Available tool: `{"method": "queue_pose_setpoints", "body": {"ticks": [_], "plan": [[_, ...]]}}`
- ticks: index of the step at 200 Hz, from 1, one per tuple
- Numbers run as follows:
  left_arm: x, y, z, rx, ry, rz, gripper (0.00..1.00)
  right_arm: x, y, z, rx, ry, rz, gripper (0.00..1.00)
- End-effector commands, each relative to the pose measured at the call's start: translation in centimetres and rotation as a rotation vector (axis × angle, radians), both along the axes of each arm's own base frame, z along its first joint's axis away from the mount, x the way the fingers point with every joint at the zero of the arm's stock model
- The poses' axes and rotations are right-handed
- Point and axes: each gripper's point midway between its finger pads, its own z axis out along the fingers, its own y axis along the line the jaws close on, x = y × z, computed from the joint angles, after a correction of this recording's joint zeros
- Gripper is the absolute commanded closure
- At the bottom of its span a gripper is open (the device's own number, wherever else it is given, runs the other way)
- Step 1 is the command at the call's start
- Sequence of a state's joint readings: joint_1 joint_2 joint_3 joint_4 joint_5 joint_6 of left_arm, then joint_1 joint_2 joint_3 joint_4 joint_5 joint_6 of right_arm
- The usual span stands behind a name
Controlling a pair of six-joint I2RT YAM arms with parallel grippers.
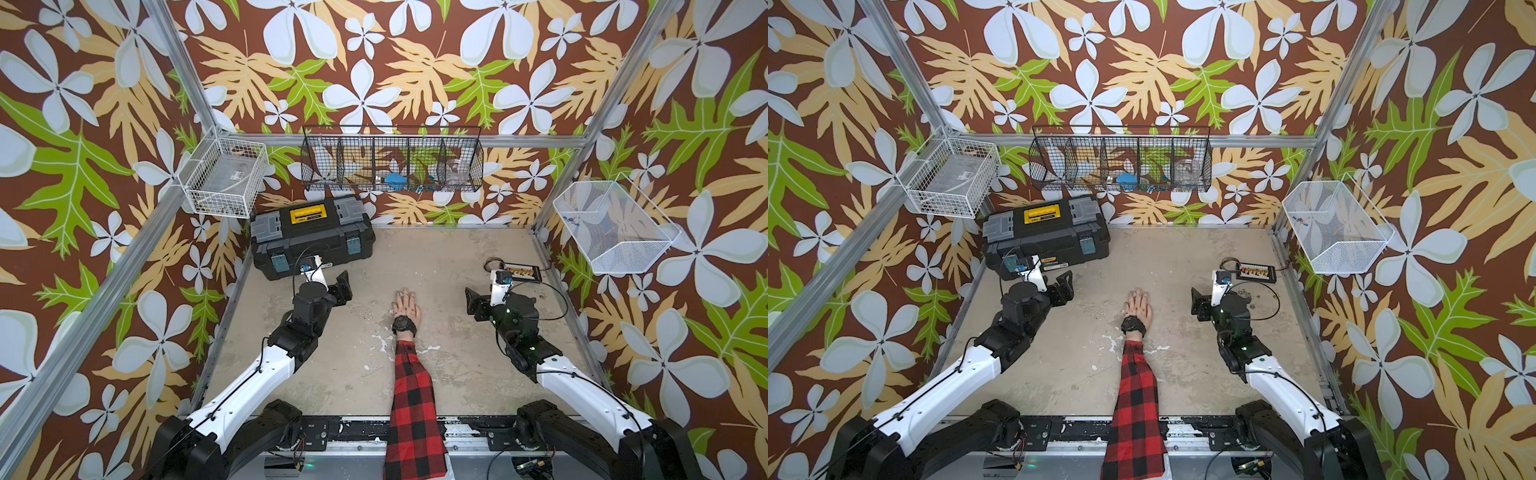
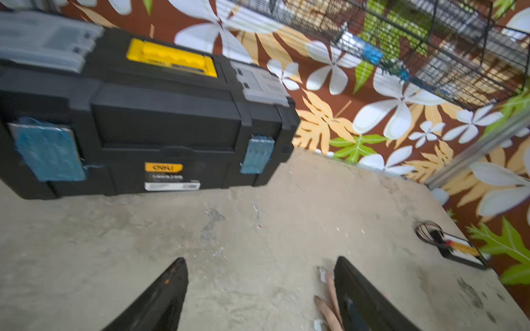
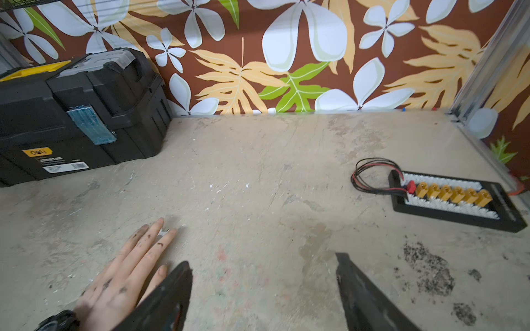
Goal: Take off the watch
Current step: Adjust the hand at the center of the board.
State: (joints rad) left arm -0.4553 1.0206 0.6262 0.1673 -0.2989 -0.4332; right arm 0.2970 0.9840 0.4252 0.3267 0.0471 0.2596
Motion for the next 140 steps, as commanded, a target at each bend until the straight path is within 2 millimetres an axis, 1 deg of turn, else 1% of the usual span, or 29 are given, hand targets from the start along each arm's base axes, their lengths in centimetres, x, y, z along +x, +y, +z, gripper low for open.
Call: {"method": "queue_pose_setpoints", "body": {"ticks": [1,24,54,78,93,119,140], "plan": [[-1.3,-2.8,-2.5,-0.051,0.128,-0.094,0.21,-0.9,0.7,-1.2,0.062,0.080,0.023,0.21],[-2.4,-6.0,-4.5,-0.070,0.214,-0.185,0.23,-1.1,0.8,-1.9,0.063,0.111,0.027,0.21],[-4.1,-10.0,-6.3,-0.067,0.295,-0.282,0.23,-1.2,1.0,-2.7,0.050,0.139,0.040,0.21],[-5.6,-12.9,-8.3,-0.092,0.384,-0.347,0.23,-1.2,1.1,-3.0,0.027,0.147,0.054,0.22],[-6.5,-14.7,-9.2,-0.100,0.425,-0.378,0.23,-1.2,1.2,-3.3,0.011,0.155,0.065,0.21],[-7.3,-17.3,-10.8,-0.099,0.494,-0.422,0.23,-1.1,1.2,-3.6,-0.010,0.158,0.073,0.20],[-7.9,-18.9,-12.0,-0.098,0.545,-0.448,0.23,-1.1,1.1,-3.8,-0.027,0.158,0.077,0.19]]}}
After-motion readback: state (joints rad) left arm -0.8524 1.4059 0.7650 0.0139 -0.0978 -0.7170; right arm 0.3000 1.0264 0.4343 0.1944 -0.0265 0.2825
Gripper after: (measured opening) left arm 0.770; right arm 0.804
